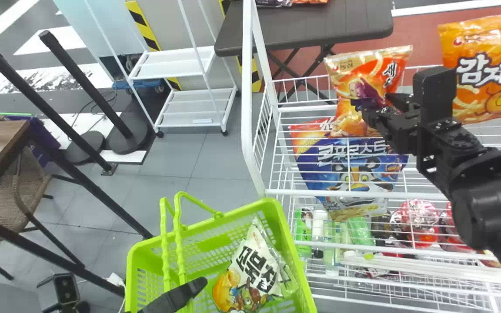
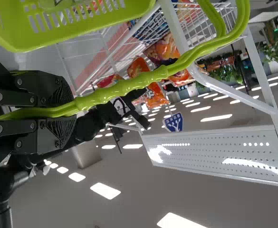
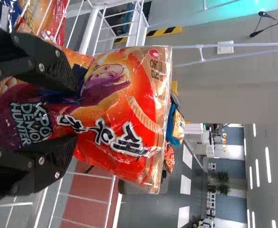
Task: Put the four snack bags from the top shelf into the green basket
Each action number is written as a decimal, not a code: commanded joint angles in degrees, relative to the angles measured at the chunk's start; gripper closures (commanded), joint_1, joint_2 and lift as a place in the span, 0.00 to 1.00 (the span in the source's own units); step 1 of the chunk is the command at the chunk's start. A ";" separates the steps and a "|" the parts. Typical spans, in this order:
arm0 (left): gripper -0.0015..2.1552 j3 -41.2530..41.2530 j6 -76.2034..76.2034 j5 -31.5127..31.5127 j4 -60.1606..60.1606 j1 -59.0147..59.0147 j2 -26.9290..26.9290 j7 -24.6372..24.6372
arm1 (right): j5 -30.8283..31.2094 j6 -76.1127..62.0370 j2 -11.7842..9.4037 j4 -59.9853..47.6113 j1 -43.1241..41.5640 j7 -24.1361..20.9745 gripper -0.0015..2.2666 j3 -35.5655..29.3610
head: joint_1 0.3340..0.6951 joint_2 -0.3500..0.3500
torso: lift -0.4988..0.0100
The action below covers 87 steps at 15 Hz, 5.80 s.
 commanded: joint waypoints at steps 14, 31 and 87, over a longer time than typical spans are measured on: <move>1.00 -0.09 0.18 0.07 -0.18 -0.08 -0.15 -0.57 | -5.38 13.01 -4.54 -49.57 32.59 3.81 0.99 6.56 | 1.00 1.00 | 0.98; 1.00 -0.09 0.35 -0.01 -0.18 -0.43 -0.15 -0.57 | -24.54 31.46 -4.01 -30.94 21.87 5.31 0.99 22.12 | 1.00 1.00 | 0.98; 1.00 0.53 0.53 0.51 0.79 -0.26 -0.15 -0.57 | -23.40 28.83 -5.68 -52.91 35.05 17.17 0.99 -2.84 | 1.00 1.00 | 0.98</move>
